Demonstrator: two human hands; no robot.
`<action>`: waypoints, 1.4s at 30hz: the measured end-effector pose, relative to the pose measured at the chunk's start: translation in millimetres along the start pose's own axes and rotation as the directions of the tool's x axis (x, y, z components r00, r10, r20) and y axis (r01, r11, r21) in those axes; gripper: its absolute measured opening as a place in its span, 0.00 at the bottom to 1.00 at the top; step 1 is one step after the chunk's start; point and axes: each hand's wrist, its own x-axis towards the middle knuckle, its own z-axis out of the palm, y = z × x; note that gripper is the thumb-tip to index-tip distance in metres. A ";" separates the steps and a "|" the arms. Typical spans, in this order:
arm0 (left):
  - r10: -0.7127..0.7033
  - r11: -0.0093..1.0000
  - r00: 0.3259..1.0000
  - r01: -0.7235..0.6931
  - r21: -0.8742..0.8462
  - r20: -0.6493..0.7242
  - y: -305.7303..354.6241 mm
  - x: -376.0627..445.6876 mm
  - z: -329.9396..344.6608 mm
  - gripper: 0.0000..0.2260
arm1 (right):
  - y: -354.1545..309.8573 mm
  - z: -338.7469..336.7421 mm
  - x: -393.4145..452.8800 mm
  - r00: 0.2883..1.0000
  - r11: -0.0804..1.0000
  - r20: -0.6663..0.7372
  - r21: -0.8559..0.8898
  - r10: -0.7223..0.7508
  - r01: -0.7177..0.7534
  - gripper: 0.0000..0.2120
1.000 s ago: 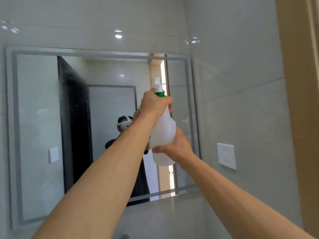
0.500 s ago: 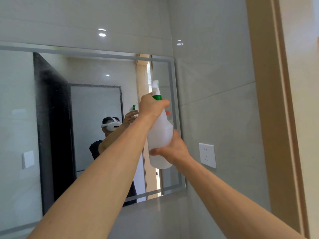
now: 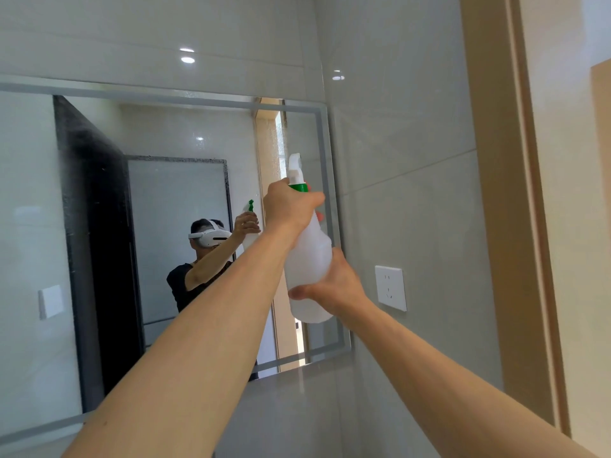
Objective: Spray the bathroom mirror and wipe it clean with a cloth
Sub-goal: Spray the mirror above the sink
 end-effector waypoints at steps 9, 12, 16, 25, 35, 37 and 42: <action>-0.084 0.996 0.992 0.081 0.026 0.094 -18.5 -12.5 -5.4 0.09 | 12.5 11.2 -17.6 0.995 0.994 0.036 0.049 0.095 -0.097 0.40; -0.116 0.993 0.989 0.114 0.019 0.093 -31.4 -19.9 -4.5 0.11 | 21.2 15.2 -25.2 0.990 0.991 0.049 0.028 0.130 -0.131 0.40; -0.131 0.991 0.988 0.129 0.029 0.077 -47.5 -26.9 -0.9 0.12 | 32.7 18.7 -34.4 0.986 0.987 0.058 0.024 0.159 -0.160 0.42; -0.170 0.985 0.985 0.169 0.033 0.027 -63.0 -39.8 9.1 0.13 | 51.3 19.3 -46.4 0.974 0.978 0.095 0.020 0.206 -0.209 0.39; -0.218 0.976 0.968 0.215 0.040 0.125 -74.7 -54.9 6.7 0.18 | 66.7 27.6 -58.2 0.969 0.971 0.100 0.050 0.228 -0.233 0.40; -0.222 0.975 0.967 0.216 0.059 0.122 -78.7 -60.5 6.5 0.16 | 71.4 31.0 -62.6 0.965 0.968 0.107 0.045 0.241 -0.247 0.41; -0.245 0.969 0.966 0.239 0.069 0.089 -94.6 -65.5 5.0 0.18 | 80.4 38.2 -70.5 0.958 0.963 0.116 0.028 0.264 -0.268 0.41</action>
